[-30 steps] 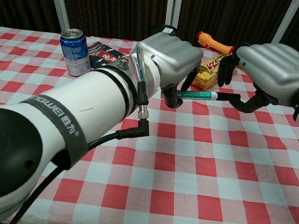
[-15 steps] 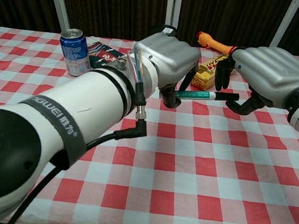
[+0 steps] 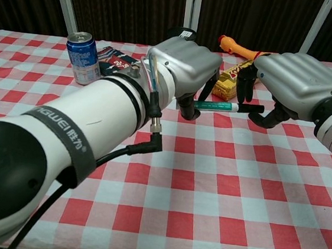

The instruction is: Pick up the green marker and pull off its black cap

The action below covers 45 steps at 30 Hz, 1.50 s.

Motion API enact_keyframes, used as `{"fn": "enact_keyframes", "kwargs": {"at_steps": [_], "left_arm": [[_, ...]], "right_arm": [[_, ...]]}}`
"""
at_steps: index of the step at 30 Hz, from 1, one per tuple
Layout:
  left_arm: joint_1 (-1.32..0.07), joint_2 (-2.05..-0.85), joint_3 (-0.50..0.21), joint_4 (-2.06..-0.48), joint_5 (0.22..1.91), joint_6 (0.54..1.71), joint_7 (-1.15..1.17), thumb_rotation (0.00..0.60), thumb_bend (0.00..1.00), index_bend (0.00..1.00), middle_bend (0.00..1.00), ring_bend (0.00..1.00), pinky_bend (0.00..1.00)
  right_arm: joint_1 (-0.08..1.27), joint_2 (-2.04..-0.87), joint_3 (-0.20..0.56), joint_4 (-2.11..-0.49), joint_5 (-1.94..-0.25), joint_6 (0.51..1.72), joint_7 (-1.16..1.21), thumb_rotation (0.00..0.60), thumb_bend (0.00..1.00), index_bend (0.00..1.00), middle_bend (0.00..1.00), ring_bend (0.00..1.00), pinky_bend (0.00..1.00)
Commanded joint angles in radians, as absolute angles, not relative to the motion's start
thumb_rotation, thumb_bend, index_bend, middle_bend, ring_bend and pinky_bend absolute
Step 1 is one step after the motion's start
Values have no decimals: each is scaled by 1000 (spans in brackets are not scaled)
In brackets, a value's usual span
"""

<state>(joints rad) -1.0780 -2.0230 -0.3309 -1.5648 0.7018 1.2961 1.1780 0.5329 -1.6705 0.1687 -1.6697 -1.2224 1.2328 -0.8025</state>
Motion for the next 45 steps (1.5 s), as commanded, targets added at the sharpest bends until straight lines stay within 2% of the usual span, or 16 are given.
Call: {"fn": "enact_keyframes", "kwargs": {"at_steps": [1,11,27,45], "left_arm": [[-1079,-2023,-329,-1564,699,1296,1178,600,439,588,624,623,621],[-1083,-2020,-324,-1565,699,1301,1174,600,438,588,624,622,621],[-1081,-2008,-316,-1575,697,1310,1171,600,439,589,624,622,621],[-1040,-1948,-264,-1578,749,1289,1097,600,443,588,623,622,618]], "right_arm": [[535,-1673,168,-1666,-1223,1237,-802,600,229,551,483,178,191],[541,-1682,166,-1654,-1219,1254,-806,600,237,631,551,236,219],[542,-1688,164,-1632,-1245,1283,-775,600,307,783,675,335,270],[514,-1655,153,-1612,-1250,1304,-710,600,320,805,689,347,270]]}}
